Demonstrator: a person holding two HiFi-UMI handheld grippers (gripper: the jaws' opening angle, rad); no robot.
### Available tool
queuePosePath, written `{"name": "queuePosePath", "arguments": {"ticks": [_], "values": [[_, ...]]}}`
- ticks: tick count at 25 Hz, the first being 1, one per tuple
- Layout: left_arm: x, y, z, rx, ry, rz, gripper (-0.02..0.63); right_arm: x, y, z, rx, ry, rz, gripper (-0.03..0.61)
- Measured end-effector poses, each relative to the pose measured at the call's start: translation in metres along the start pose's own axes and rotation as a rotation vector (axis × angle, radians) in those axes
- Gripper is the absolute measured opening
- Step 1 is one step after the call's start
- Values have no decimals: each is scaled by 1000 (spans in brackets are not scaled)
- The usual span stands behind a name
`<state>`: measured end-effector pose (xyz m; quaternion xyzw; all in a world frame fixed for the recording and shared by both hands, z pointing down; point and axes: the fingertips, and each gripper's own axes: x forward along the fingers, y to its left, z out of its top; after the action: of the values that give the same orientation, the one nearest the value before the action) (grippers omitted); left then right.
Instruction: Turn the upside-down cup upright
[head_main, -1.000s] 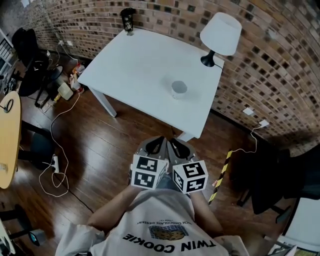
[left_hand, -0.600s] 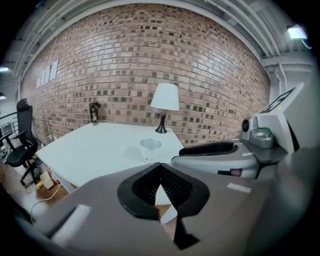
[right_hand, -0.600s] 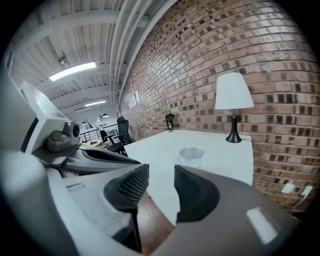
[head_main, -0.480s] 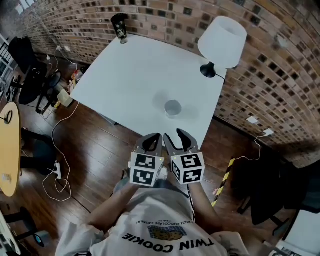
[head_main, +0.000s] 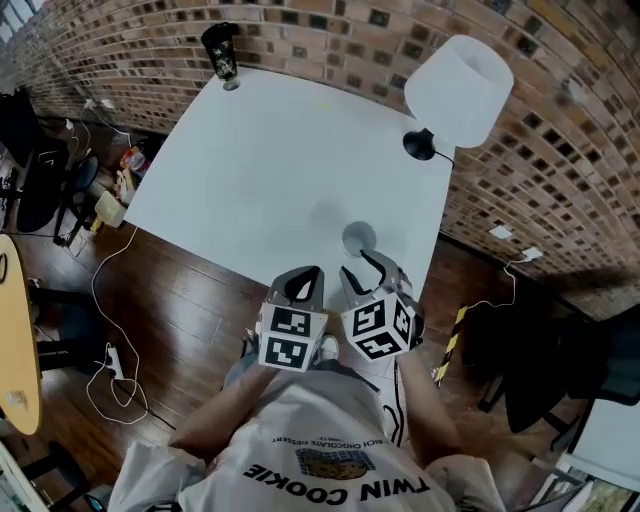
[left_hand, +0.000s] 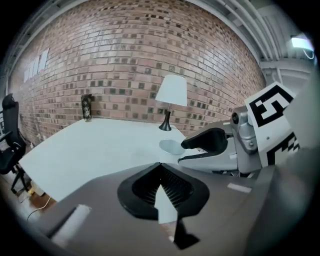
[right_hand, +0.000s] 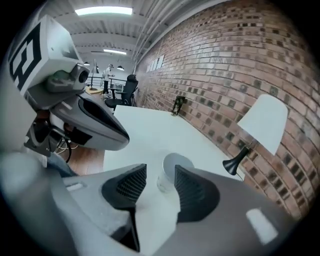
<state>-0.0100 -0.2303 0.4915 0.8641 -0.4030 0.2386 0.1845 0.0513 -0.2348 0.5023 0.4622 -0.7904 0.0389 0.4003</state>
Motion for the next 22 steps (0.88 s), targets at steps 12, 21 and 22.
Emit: {"name": "queuePosePath", "arguments": {"ticks": [12, 21, 22], "values": [[28, 41, 26, 29, 1, -127, 5, 43, -4, 2, 66, 164, 40, 24], [35, 36, 33, 30, -1, -157, 5, 32, -9, 20, 390, 2, 103, 21], [35, 36, 33, 30, -1, -158, 5, 30, -11, 22, 491, -43, 126, 21]]}}
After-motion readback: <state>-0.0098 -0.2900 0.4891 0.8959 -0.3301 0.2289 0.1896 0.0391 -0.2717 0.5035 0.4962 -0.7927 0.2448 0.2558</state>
